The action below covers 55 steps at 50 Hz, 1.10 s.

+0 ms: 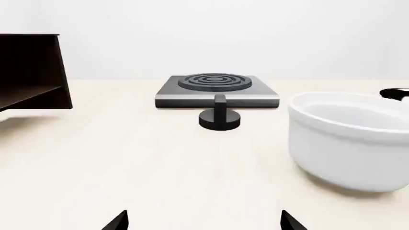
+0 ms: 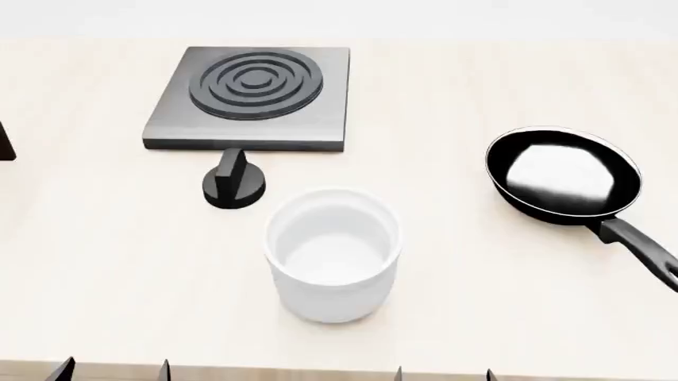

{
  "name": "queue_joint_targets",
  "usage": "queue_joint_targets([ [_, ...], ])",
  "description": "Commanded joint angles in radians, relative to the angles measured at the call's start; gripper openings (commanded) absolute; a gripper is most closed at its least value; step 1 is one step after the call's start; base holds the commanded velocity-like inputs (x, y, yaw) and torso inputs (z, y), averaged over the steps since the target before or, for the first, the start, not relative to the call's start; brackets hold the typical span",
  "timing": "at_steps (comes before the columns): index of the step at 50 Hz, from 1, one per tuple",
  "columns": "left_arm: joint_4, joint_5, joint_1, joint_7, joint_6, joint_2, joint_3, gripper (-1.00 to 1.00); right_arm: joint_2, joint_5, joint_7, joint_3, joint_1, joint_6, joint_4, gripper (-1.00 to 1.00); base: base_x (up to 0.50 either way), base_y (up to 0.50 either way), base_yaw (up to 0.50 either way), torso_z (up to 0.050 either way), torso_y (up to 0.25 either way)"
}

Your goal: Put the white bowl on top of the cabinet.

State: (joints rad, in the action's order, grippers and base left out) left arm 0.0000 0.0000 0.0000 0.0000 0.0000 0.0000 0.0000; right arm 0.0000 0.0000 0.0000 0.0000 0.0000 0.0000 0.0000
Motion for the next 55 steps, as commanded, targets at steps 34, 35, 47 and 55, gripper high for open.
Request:
queue_joint_targets([
  [34, 0.124, -0.175, 0.079, -0.376, 0.043, -0.025, -0.114, 1.00, 0.072, 0.086, 0.113, -0.082, 0.017, 0.013, 0.015, 1.00, 0.00, 0.00, 0.00, 0.000, 0.000],
  [35, 0.130, -0.182, 0.083, -0.392, 0.045, -0.024, -0.118, 1.00, 0.074, 0.087, 0.115, -0.083, 0.017, 0.012, 0.016, 1.00, 0.00, 0.00, 0.00, 0.000, 0.000],
  [47, 0.291, -0.091, 0.195, -0.753, 0.054, -0.027, -0.202, 1.00, 0.085, 0.108, 0.128, -0.096, 0.020, 0.012, 0.018, 1.00, 0.00, 0.00, 0.00, 0.000, 0.000],
  [55, 0.298, -0.120, 0.280, -1.026, 0.115, -0.009, -0.292, 1.00, 0.093, 0.122, 0.138, -0.103, 0.021, 0.014, 0.017, 1.00, 0.00, 0.00, 0.00, 0.000, 0.000],
])
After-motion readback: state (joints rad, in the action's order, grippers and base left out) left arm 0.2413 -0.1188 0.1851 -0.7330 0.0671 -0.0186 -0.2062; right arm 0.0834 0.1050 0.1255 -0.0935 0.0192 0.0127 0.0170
